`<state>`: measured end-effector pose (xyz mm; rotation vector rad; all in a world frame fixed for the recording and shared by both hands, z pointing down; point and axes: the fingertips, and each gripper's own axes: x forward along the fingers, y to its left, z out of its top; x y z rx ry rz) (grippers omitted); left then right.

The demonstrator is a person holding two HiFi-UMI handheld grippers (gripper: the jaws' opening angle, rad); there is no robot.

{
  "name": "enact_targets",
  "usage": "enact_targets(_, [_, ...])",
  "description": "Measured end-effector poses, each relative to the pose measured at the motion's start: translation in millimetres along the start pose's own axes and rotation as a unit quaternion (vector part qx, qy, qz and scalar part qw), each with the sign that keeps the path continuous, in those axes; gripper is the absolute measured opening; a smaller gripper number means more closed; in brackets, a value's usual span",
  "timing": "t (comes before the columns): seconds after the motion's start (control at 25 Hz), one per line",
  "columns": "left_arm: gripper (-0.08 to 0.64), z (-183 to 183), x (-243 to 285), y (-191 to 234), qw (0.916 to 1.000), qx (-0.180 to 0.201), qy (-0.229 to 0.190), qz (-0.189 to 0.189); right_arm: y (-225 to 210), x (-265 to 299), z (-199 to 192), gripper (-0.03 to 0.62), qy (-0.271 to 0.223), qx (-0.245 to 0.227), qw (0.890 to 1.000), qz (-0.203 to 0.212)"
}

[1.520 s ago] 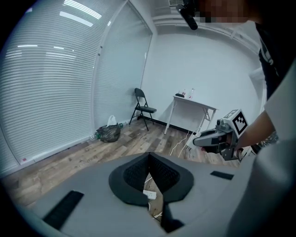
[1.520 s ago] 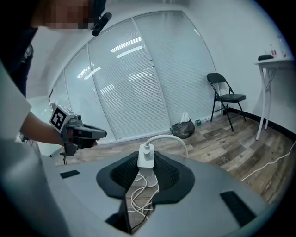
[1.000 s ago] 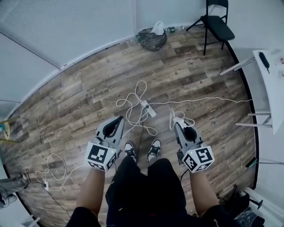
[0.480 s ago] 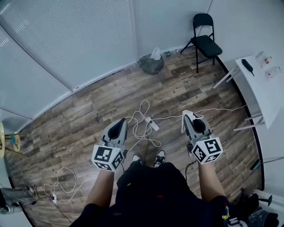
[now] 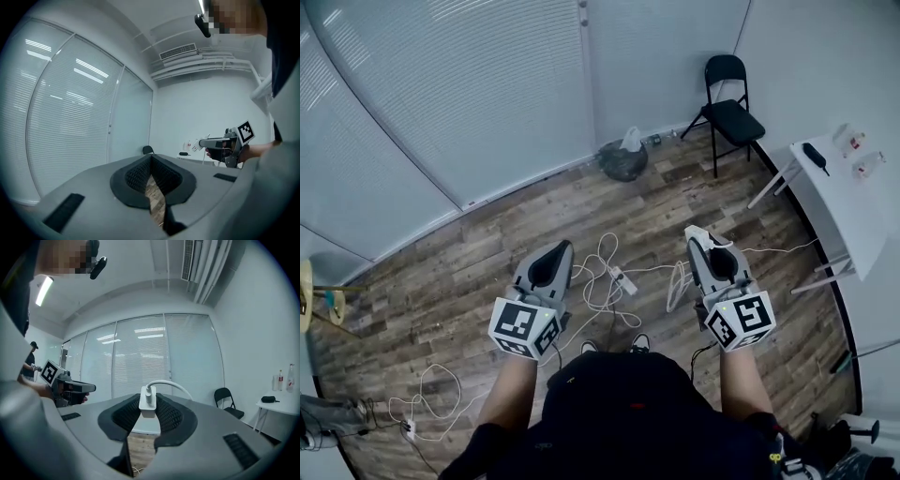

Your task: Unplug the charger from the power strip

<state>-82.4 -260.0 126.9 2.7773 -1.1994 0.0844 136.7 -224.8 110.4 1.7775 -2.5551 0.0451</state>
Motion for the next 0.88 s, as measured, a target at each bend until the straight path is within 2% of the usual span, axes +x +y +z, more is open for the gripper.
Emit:
enact_targets(0.32, [0.023,12.7,-9.3,-3.6,0.9999,0.009,-0.007,-0.01,10.8,-2.2,6.3,0.107,0.0,-0.003,1.0,0.003])
enact_targets(0.88, [0.023,3.9,2.8,-1.6,0.9996,0.01,0.003,-0.026,8.2,0.5,0.3,0.107,0.008,-0.003,1.0,-0.007])
